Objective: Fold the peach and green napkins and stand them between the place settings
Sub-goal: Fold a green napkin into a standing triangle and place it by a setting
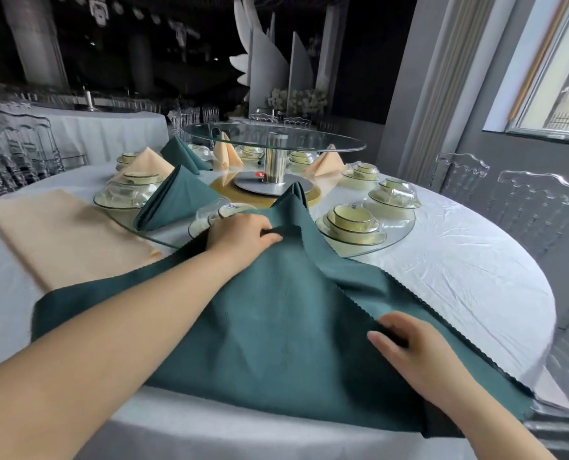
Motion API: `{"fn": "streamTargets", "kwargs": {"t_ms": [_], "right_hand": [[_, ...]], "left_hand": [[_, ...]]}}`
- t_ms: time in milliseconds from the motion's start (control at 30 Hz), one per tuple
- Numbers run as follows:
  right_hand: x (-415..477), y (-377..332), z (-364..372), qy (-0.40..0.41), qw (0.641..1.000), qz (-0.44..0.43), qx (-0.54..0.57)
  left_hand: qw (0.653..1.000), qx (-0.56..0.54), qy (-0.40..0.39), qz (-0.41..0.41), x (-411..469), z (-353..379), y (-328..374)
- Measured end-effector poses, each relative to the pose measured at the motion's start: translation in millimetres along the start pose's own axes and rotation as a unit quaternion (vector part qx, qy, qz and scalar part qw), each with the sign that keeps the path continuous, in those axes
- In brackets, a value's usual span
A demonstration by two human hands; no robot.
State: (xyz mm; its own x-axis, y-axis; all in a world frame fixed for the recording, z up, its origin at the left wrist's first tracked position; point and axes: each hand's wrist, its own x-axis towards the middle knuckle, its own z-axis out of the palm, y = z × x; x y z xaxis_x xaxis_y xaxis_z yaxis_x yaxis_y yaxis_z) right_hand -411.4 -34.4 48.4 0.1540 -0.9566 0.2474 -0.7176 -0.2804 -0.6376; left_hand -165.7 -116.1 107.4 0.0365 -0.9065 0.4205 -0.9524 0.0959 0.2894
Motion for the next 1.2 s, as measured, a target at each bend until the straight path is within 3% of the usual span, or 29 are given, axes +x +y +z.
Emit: {"fn": "streamTargets", "kwargs": {"t_ms": [267,467,567,667,800,900,1000,1200], "right_hand": [[94.4,16.3,1.1,0.049,0.996,0.031,-0.067],[124.9,38.1,12.5,-0.006,0.989,0.084,-0.122],[127.1,41.9,18.3,-0.021,0.986,0.101,-0.13],[127.3,43.1,21.5,-0.02,0.986,0.107,-0.13],[123.4,41.0,20.1,-0.016,0.989,0.109,-0.103],[111.1,36.7,8.2,-0.011,0.993,0.109,-0.03],[80.8,36.3,-13.2,0.008,0.995,0.1,0.022],[-7.3,68.6,-50.2,0.131,0.984,0.11,-0.051]], "left_hand": [[0.997,0.054,0.037,-0.047,73.7,21.3,-4.0],[0.992,0.125,0.009,-0.012,106.9,49.2,-6.3],[0.993,0.112,0.033,-0.015,108.6,54.1,-9.7],[0.995,0.035,0.093,0.016,87.5,45.3,-8.2],[0.974,-0.088,0.086,0.192,1.4,35.1,-12.1],[0.963,-0.025,-0.008,0.269,-79.7,40.7,-29.4],[0.95,0.068,-0.088,0.293,-124.8,47.3,-48.1],[0.959,0.064,-0.042,0.272,-115.7,44.6,-55.9]]}}
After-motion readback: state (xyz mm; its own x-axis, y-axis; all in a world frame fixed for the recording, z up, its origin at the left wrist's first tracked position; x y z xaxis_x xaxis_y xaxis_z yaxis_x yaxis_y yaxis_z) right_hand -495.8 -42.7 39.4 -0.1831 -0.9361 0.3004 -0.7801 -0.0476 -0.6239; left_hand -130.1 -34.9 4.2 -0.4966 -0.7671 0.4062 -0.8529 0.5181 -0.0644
